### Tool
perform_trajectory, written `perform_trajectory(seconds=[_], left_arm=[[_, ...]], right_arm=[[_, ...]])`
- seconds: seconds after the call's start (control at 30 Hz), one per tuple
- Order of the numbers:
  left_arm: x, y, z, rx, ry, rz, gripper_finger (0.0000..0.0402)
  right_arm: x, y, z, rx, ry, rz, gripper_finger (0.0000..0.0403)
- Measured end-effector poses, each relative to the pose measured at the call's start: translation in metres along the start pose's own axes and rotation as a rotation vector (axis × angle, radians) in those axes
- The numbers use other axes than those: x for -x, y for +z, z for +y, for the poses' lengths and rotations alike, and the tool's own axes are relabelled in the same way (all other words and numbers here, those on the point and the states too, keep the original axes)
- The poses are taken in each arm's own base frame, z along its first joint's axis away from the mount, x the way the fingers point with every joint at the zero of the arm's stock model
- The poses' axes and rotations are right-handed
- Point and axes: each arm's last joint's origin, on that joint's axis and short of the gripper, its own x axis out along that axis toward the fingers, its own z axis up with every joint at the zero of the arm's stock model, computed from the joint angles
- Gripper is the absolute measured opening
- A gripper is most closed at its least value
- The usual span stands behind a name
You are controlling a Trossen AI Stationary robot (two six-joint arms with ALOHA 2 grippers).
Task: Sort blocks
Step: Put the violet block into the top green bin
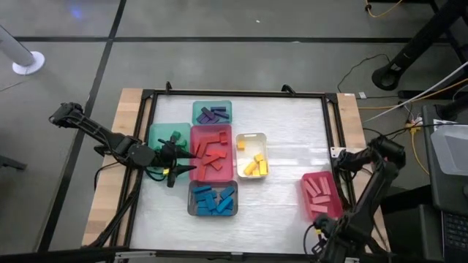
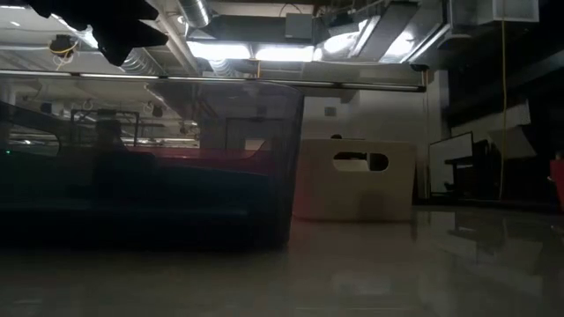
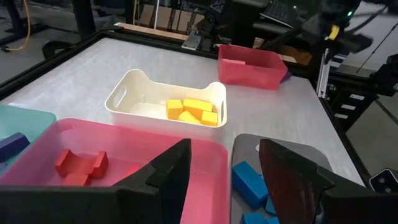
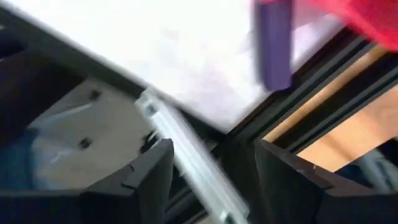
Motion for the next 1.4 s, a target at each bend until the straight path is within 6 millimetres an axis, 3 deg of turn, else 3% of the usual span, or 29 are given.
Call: perform_trajectory(seconds=[0.3, 0.53, 0.8, 1.1, 1.4], left_arm=[[0.0, 0.0, 0.0, 0.007, 0.0, 0.0, 0.0178], [0.0, 0.0, 0.0, 0.052, 0.0, -0.001, 0.0178], [0.0, 0.0, 0.0, 0.062, 0.0, -0.001, 0.0178], [0.0, 0.0, 0.0, 0.106, 0.0, -0.001, 0.0178], [0.0, 0.0, 0.0, 0.128, 0.0, -0.001, 0.0178]], right_arm=[[-0.033, 0.015, 0.002, 0.066, -0.191, -0.136, 0.0225], [-0.055, 0.027, -0.009, 0.068, -0.247, -0.153, 0.0225], [-0.078, 0.028, -0.021, 0.122, -0.25, -0.138, 0.0225], [-0.087, 0.033, -0.026, 0.187, -0.252, -0.131, 0.0225], [-0.081, 0.039, -0.026, 0.139, -0.258, -0.141, 0.0225]])
